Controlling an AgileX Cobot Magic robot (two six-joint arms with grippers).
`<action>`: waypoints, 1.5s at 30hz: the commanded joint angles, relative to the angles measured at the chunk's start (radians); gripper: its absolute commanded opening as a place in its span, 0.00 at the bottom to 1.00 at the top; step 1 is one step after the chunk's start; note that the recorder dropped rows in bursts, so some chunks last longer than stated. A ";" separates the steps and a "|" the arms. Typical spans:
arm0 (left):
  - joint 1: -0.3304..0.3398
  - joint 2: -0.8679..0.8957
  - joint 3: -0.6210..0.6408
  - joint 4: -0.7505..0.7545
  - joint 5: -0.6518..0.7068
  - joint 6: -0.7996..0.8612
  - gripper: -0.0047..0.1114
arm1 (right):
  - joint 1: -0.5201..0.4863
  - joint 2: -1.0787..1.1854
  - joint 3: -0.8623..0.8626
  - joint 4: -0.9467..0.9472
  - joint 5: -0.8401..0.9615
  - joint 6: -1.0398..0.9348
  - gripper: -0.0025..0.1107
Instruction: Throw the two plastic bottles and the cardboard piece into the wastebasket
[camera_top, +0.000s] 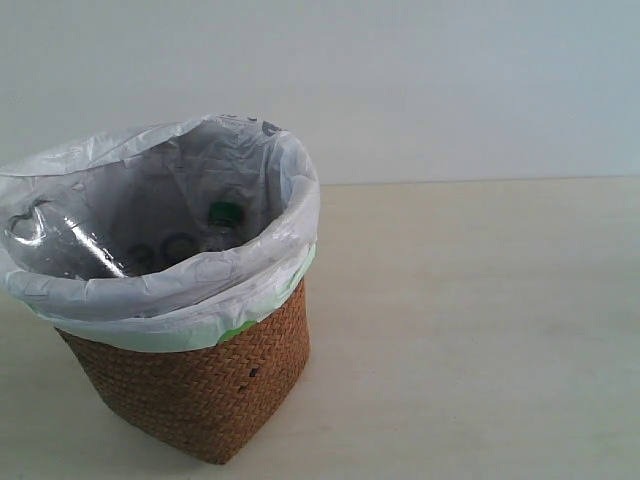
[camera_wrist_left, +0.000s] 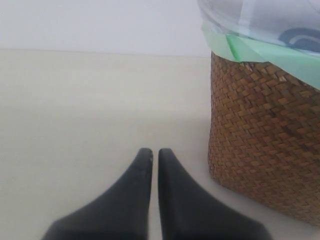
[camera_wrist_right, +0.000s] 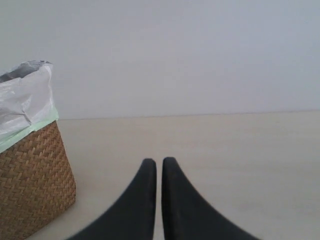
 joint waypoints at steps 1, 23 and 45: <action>0.003 -0.002 0.004 0.006 0.001 0.005 0.07 | -0.003 -0.006 0.004 -0.003 -0.004 -0.007 0.02; 0.003 -0.002 0.004 0.006 0.001 0.005 0.07 | -0.003 -0.006 0.004 -0.524 0.222 0.452 0.02; 0.003 -0.002 0.004 0.006 0.001 0.005 0.07 | -0.003 -0.006 0.004 -0.566 0.258 0.466 0.02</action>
